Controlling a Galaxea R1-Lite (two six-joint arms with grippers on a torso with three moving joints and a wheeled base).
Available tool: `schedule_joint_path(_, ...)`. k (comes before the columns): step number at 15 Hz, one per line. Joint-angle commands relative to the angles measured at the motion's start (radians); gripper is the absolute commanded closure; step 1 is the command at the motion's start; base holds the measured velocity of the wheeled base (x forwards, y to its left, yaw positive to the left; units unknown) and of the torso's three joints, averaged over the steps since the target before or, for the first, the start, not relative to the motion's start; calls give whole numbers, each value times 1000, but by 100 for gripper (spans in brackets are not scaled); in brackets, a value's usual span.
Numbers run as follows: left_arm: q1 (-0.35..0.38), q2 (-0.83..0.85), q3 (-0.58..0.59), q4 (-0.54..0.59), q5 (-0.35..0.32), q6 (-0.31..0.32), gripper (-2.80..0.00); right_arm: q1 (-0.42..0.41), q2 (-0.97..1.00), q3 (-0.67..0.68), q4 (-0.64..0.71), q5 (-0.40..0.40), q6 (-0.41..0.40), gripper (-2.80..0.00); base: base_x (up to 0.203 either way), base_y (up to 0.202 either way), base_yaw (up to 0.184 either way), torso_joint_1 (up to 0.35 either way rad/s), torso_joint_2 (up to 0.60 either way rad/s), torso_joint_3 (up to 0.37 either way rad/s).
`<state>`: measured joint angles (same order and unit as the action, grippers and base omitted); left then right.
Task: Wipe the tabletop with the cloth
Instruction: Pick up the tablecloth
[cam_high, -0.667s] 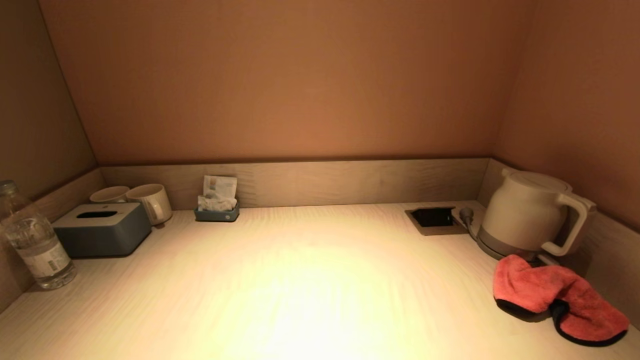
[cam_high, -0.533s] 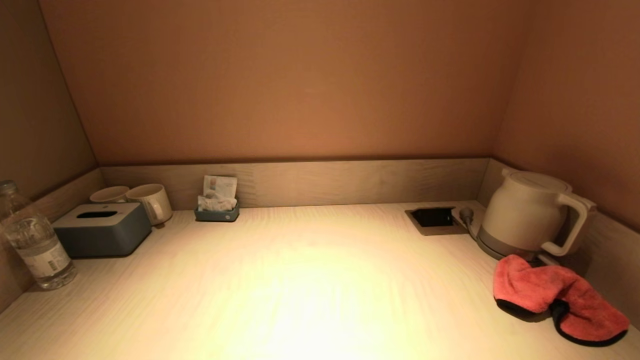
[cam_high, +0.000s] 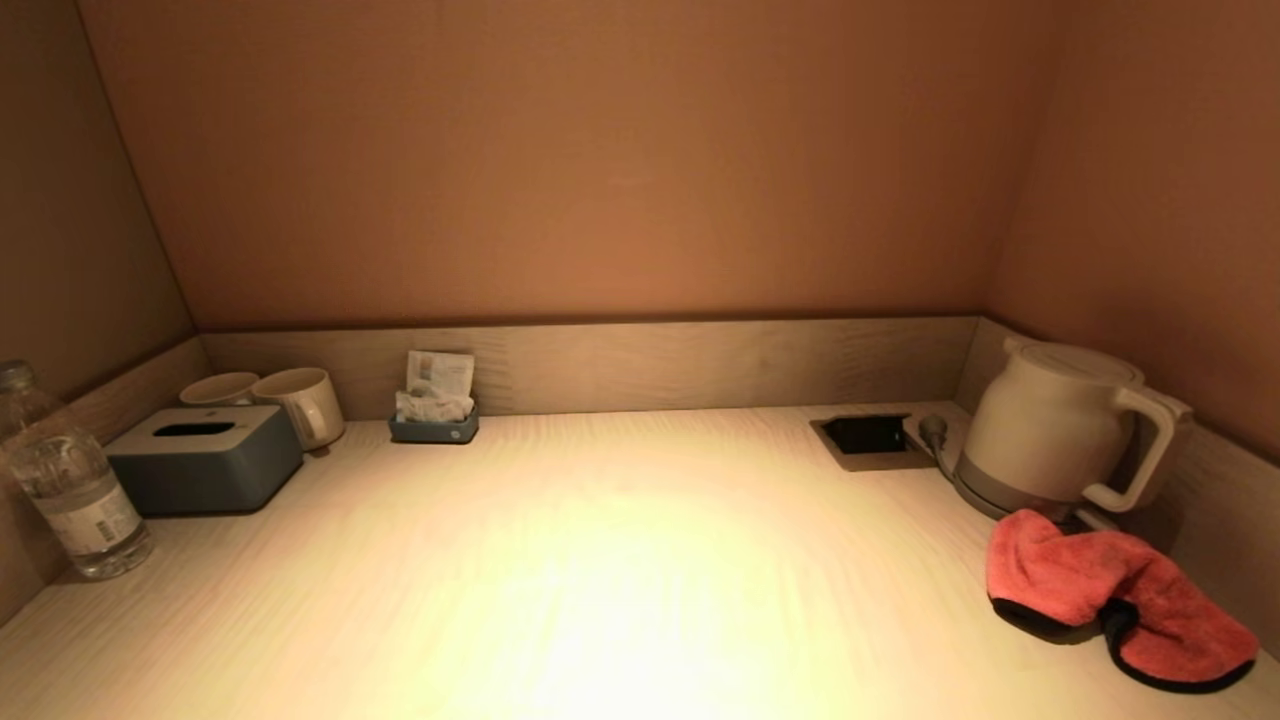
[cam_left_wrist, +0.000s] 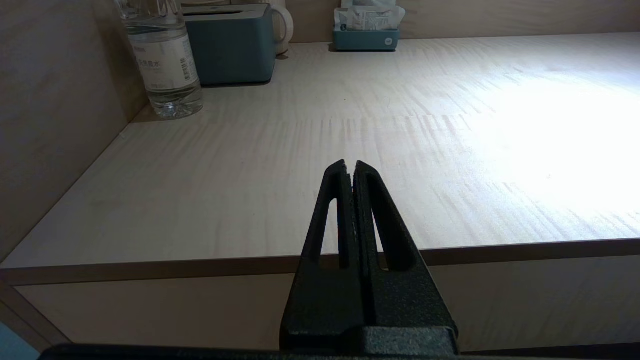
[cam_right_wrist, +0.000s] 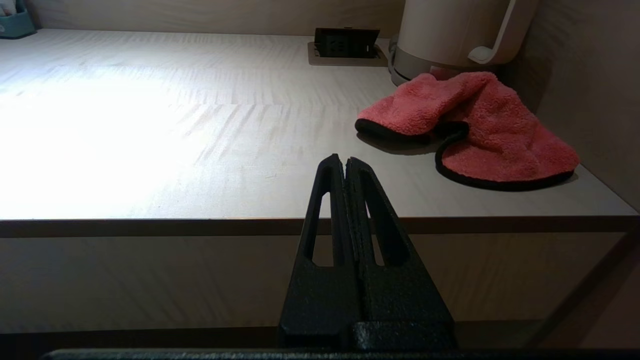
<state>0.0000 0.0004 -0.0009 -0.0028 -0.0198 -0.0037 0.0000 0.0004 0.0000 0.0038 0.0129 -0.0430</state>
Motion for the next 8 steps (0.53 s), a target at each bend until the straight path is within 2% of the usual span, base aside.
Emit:
schedule_joint_path(1,0,1,1,0,0,-1,0,0,1,0,1,-7,-1,0,0,0,0,0,0,0)
schedule_joint_path(6,-2,1,0,-1,0,-1,0,0,2,-20,11,-13,0,0,0,0,0,0,0,0)
schedule_joint_path(8,0,1,-1,-2,0,-1,0,1,35,-147,62,-30,-2,0,0,0,0,0,0,0)
